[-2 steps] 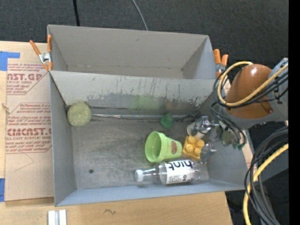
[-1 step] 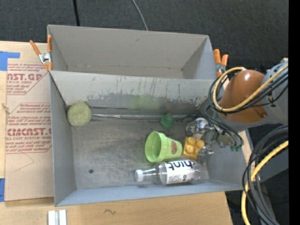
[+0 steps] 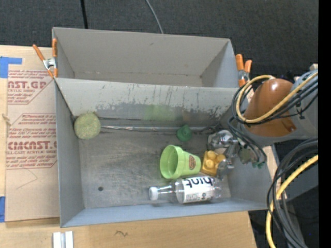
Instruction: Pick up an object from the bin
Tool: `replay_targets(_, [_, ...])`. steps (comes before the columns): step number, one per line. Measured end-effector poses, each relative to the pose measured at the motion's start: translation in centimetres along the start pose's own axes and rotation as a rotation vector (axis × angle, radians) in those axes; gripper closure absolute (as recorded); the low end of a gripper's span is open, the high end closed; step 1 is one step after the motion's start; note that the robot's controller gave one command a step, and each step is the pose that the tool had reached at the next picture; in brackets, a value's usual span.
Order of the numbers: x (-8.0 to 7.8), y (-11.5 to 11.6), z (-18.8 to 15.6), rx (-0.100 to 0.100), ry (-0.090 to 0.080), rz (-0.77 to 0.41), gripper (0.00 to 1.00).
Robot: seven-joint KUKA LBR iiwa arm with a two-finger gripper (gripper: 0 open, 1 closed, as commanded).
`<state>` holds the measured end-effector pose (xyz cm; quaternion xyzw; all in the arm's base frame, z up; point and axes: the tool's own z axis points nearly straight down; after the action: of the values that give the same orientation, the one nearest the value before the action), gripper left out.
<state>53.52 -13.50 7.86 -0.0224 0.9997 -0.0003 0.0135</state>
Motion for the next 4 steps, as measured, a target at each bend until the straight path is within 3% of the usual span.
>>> replay_targets(4, [-0.1,0.1,-1.2,-0.002,0.013,0.0,1.0])
